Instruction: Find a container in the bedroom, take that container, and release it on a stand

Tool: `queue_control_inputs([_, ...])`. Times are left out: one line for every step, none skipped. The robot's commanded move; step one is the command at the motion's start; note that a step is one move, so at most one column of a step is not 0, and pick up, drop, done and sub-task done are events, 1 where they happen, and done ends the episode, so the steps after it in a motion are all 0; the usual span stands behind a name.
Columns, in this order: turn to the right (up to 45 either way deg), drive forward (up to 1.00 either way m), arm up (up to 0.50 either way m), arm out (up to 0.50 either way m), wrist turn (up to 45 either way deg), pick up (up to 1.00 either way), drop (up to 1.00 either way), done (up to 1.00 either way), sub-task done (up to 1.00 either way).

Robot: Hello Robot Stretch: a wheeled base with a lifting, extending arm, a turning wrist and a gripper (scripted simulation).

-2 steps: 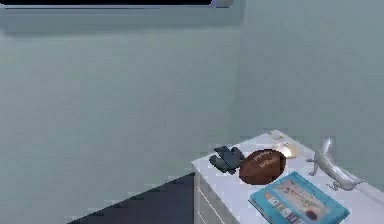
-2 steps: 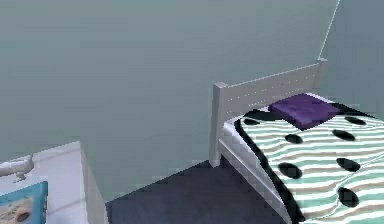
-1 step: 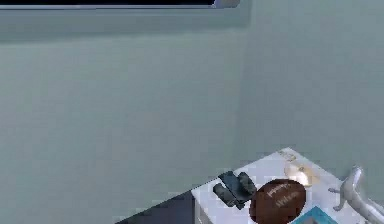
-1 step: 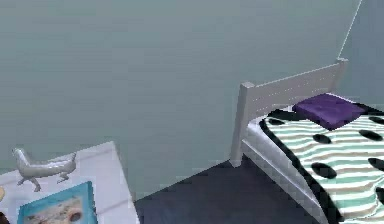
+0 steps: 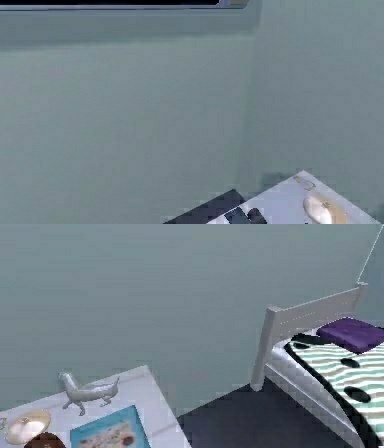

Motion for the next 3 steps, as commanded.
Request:
queue_control_inputs([-42.0, 0.0, 0.0, 0.0, 0.0, 0.0, 0.0, 0.0, 0.0])
queue_control_inputs([0.0, 0.0, 0.5, 0.0, 0.0, 0.0, 0.0, 0.0, 0.0])
queue_control_inputs([0.0, 0.0, 0.28, 0.0, 0.0, 0.0, 0.0, 0.0, 0.0])
